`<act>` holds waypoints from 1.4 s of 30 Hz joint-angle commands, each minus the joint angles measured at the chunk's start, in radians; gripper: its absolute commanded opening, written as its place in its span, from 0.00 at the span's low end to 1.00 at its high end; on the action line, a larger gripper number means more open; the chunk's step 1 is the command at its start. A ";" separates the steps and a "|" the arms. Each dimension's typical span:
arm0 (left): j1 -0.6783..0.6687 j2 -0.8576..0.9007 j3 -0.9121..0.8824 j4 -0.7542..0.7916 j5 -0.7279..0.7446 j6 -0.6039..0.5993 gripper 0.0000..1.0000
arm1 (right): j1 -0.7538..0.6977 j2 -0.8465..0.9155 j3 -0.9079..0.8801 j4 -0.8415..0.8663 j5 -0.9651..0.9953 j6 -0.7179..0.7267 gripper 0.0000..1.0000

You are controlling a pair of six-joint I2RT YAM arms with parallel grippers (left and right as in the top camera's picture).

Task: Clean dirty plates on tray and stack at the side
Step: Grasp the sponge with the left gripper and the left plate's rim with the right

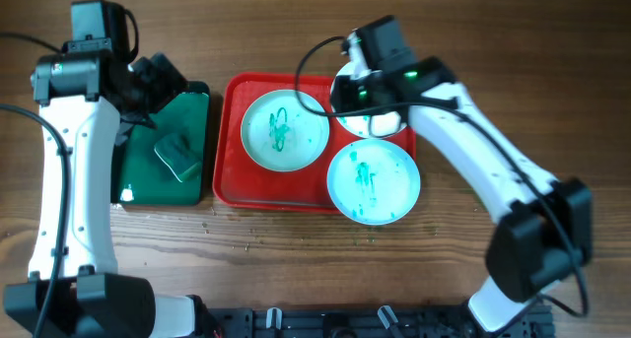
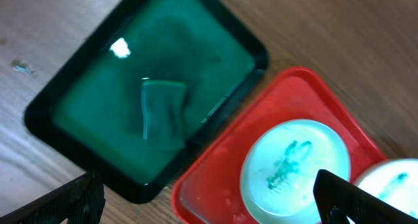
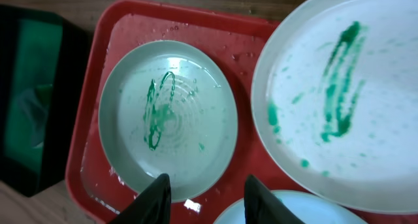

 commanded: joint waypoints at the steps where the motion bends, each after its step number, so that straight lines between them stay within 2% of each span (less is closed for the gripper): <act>1: 0.052 0.043 -0.019 -0.019 -0.032 -0.039 1.00 | 0.048 0.126 0.019 0.024 0.090 0.065 0.36; 3: 0.066 0.056 -0.047 -0.013 -0.032 -0.039 1.00 | 0.069 0.178 0.019 0.011 0.094 0.092 0.32; 6: 0.085 0.070 -0.070 -0.010 -0.032 -0.039 1.00 | 0.085 0.240 0.019 0.008 0.179 0.161 0.31; 9: 0.087 0.070 -0.101 0.023 -0.032 -0.039 0.99 | 0.085 0.287 0.019 0.040 0.178 0.163 0.31; 13: 0.086 0.070 -0.137 0.063 -0.032 -0.040 0.93 | 0.088 0.328 0.019 0.085 0.156 0.153 0.31; 14: 0.086 0.071 -0.150 0.073 -0.033 -0.056 0.88 | 0.093 0.330 0.019 0.090 0.157 0.151 0.23; 15: 0.087 0.071 -0.164 0.084 -0.032 -0.079 0.86 | 0.097 0.333 0.019 0.095 0.157 0.151 0.11; 16: 0.087 0.071 -0.182 0.098 -0.032 -0.097 0.78 | 0.100 0.335 0.018 0.100 0.157 0.145 0.06; 17: 0.086 0.071 -0.222 0.134 -0.033 -0.111 0.71 | 0.107 0.335 0.018 0.108 0.157 0.126 0.04; 21: 0.086 0.071 -0.317 0.206 -0.033 -0.106 0.64 | 0.122 0.335 0.012 0.128 0.158 0.125 0.04; 24: 0.086 0.071 -0.413 0.282 -0.033 -0.045 0.62 | 0.126 0.335 0.012 0.132 0.157 0.101 0.04; 26: 0.086 0.071 -0.457 0.323 -0.033 0.002 0.50 | 0.126 0.335 0.012 0.132 0.157 0.100 0.04; 28: 0.079 0.071 -0.500 0.391 -0.033 0.071 0.50 | 0.126 0.335 0.011 0.129 0.157 0.100 0.04; 29: 0.077 0.072 -0.519 0.423 -0.034 0.078 0.54 | 0.126 0.335 0.011 0.129 0.157 0.100 0.04; 31: 0.075 0.072 -0.546 0.480 -0.033 0.074 0.61 | 0.126 0.335 0.011 0.131 0.157 0.100 0.04; 33: 0.075 0.073 -0.552 0.514 -0.033 0.074 0.62 | 0.126 0.335 0.011 0.128 0.157 0.098 0.05; 36: 0.056 0.073 -0.553 0.528 -0.033 0.035 0.51 | 0.126 0.335 0.011 0.128 0.157 0.099 0.04; 42: 0.014 0.080 -0.575 0.549 -0.071 -0.084 0.47 | 0.126 0.335 0.011 0.129 0.157 0.098 0.04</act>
